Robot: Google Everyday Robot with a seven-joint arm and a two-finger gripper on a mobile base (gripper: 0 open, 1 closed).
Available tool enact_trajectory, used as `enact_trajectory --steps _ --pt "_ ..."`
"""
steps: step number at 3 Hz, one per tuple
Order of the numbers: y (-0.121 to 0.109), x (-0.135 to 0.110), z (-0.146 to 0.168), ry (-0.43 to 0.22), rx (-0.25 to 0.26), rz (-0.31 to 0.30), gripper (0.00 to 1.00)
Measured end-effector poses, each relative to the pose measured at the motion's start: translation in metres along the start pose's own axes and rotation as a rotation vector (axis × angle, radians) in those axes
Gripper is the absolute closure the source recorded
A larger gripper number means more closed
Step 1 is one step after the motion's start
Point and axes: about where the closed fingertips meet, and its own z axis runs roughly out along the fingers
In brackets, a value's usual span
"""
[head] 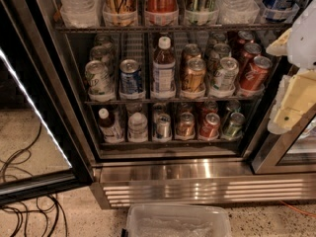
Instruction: Pick 7up can from middle shelf of fridge
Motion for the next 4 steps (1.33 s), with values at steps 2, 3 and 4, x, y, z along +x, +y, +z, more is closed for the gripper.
enact_trajectory --steps 2,3,4 --pt "-0.002 -0.011 0.0 -0.033 0.052 0.029 0.0" --pt "0.003 -0.052 0.014 -0.117 0.096 0.047 0.0" --pt "0.017 -0.115 0.037 -0.228 0.123 0.062 0.0"
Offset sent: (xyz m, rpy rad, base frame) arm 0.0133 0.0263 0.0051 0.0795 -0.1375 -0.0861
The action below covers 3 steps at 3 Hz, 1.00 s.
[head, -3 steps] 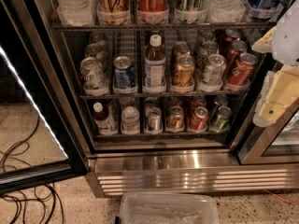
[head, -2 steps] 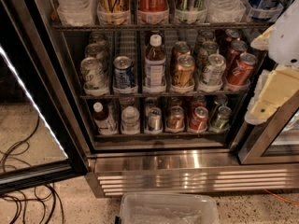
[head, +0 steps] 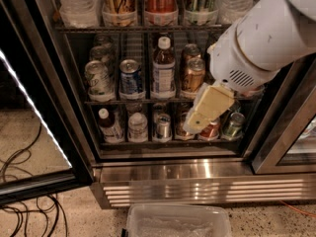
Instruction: Pick 7up can from middle shelf of fridge
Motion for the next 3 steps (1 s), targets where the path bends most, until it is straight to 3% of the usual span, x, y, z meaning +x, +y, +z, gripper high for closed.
enact_trajectory --steps 1,2,3 --pt "-0.0122 -0.016 -0.0009 -0.049 0.062 -0.004 0.0" --pt "-0.0122 -0.016 -0.0009 -0.049 0.062 -0.004 0.0" --pt "-0.0113 -0.0222 0.0066 -0.081 0.084 0.063 0.0"
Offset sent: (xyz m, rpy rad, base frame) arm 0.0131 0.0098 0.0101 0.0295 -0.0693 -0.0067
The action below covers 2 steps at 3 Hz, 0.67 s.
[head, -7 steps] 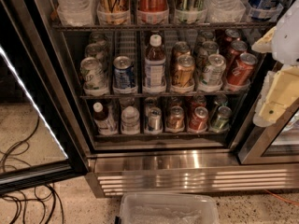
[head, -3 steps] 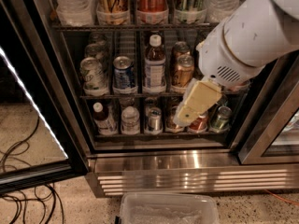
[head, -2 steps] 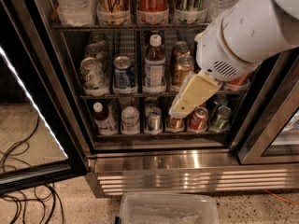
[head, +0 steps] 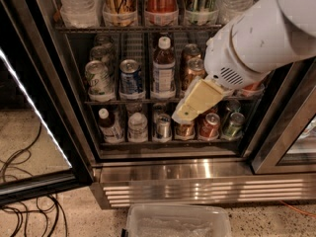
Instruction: Pick 7up can from middle shelf of fridge
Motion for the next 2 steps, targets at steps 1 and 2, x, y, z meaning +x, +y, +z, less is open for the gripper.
enact_trajectory --steps 1,2 --pt "0.01 -0.022 0.026 -0.093 -0.005 0.122 0.0" --pt "0.015 -0.064 0.054 -0.225 -0.014 0.226 0.0"
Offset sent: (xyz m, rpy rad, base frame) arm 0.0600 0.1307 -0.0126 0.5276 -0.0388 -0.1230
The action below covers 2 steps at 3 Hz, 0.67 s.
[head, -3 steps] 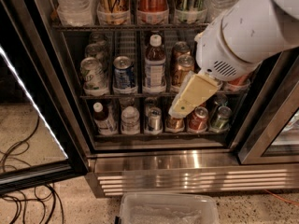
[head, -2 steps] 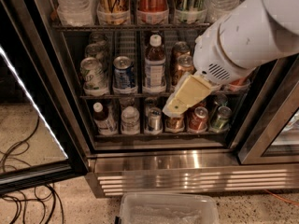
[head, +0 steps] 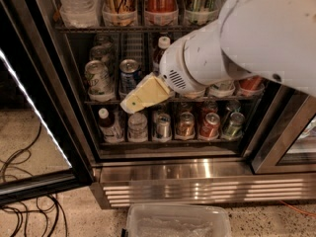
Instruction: Pick 7up can from middle shelf of fridge
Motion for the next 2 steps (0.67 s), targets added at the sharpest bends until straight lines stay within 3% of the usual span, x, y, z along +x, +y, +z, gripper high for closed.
enact_trajectory --steps 1,2 --pt "0.0144 -0.0404 0.0229 -0.12 -0.075 0.02 0.0" --pt "0.0145 -0.0405 0.023 -0.12 -0.075 0.02 0.0"
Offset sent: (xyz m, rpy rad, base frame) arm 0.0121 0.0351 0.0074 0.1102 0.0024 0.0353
